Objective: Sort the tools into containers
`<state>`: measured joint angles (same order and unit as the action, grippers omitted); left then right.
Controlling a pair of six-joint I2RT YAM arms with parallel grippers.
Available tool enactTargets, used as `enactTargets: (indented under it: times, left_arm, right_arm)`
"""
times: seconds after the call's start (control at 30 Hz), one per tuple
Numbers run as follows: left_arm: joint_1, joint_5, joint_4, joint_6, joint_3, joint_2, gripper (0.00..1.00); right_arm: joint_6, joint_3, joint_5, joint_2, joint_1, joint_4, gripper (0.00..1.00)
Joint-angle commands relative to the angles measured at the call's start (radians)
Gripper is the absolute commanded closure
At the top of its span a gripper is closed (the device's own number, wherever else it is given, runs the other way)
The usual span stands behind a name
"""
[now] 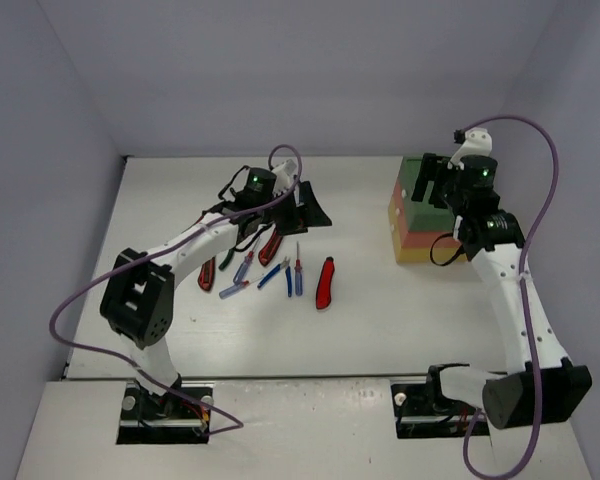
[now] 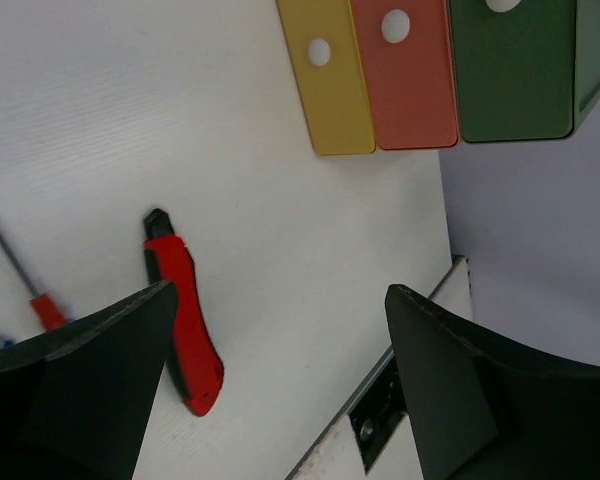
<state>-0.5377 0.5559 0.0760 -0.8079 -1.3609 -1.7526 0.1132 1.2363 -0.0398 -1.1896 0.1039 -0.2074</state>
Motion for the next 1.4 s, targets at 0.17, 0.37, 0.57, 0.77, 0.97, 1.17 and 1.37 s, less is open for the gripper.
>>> enactTargets:
  times: [0.17,0.37,0.57,0.77,0.97,1.17,1.37]
  left_arm:
    - [-0.049,0.001,-0.151,-0.153,-0.152,-0.074,0.18]
    - [-0.062,-0.020,-0.153,-0.165,-0.148,-0.088,0.18]
    - [-0.072,-0.021,-0.153,-0.162,-0.127,-0.087,0.18]
    - [-0.076,-0.021,-0.153,-0.179,-0.127,-0.100,0.18]
    - [-0.076,-0.023,-0.135,-0.174,-0.136,-0.120,0.18]
    - [-0.083,-0.028,-0.146,-0.195,-0.161,-0.168,0.18]
    - [-0.100,-0.025,-0.153,-0.219,-0.231,-0.246,0.18]
  right_arm:
    - [0.007,0.090,0.147,-0.128,-0.018,0.067,0.41]
    - [0.025,0.080,0.129,-0.190,-0.018,0.068,0.63]
    - [0.031,0.084,0.099,-0.240,-0.007,0.068,0.69]
    - [0.038,0.086,0.058,-0.267,0.010,0.064,0.71]
    - [0.052,0.083,-0.036,-0.281,0.062,0.051,0.80]
    - [0.070,0.077,-0.117,-0.297,0.091,0.024,0.96]
    - [0.102,0.086,-0.096,-0.288,0.096,0.014,1.00]
